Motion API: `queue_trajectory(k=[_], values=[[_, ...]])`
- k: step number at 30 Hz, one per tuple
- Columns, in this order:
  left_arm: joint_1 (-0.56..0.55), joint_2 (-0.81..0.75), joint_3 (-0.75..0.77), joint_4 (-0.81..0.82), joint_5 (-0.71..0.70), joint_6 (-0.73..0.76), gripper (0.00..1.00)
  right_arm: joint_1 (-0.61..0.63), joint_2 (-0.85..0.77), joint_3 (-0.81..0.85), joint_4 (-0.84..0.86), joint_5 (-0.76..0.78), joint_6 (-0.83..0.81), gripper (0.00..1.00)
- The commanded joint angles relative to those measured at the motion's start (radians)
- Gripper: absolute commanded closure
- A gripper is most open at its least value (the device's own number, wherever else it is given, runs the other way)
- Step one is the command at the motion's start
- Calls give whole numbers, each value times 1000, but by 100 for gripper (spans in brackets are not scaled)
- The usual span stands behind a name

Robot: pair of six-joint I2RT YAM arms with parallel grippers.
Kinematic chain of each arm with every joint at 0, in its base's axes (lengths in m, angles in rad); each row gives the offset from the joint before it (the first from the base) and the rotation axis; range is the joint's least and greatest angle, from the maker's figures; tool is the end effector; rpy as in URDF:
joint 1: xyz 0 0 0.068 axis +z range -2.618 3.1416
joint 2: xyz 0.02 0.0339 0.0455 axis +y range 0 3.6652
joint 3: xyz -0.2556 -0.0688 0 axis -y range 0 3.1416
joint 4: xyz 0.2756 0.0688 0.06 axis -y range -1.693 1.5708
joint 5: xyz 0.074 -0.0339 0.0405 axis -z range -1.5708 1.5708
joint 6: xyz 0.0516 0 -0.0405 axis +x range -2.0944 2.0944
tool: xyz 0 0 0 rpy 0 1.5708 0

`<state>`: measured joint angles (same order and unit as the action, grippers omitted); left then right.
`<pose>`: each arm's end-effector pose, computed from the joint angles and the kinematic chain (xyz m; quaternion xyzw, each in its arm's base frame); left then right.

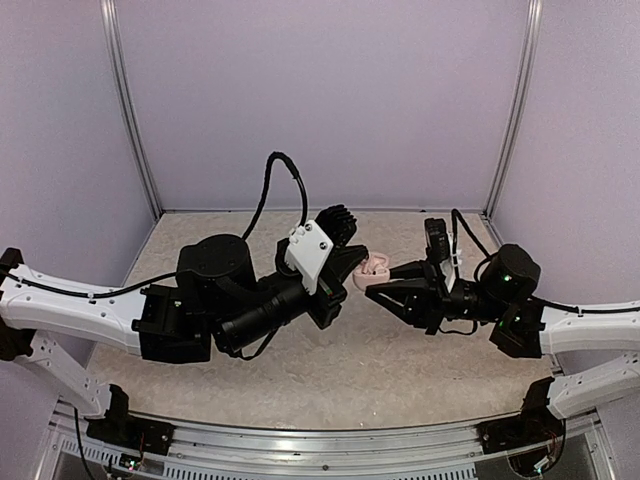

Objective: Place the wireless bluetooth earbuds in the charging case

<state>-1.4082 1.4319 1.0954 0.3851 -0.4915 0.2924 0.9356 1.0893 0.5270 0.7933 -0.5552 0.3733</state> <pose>0.0862 -0.3749 0.3381 0.3865 0.5738 -0.2295 0.6847 0.1451 0.2427 0.2709 -0.3721 0.5141 0.5939 0.4945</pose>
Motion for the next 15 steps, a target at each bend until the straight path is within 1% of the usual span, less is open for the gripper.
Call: queue_trajectory(k=[1, 15], values=[[-9, 9, 34, 36, -28, -3, 97, 18, 15, 8, 52, 21, 9, 100], [-17, 22, 34, 39, -28, -16, 97, 22, 25, 10, 98, 57, 37, 100]])
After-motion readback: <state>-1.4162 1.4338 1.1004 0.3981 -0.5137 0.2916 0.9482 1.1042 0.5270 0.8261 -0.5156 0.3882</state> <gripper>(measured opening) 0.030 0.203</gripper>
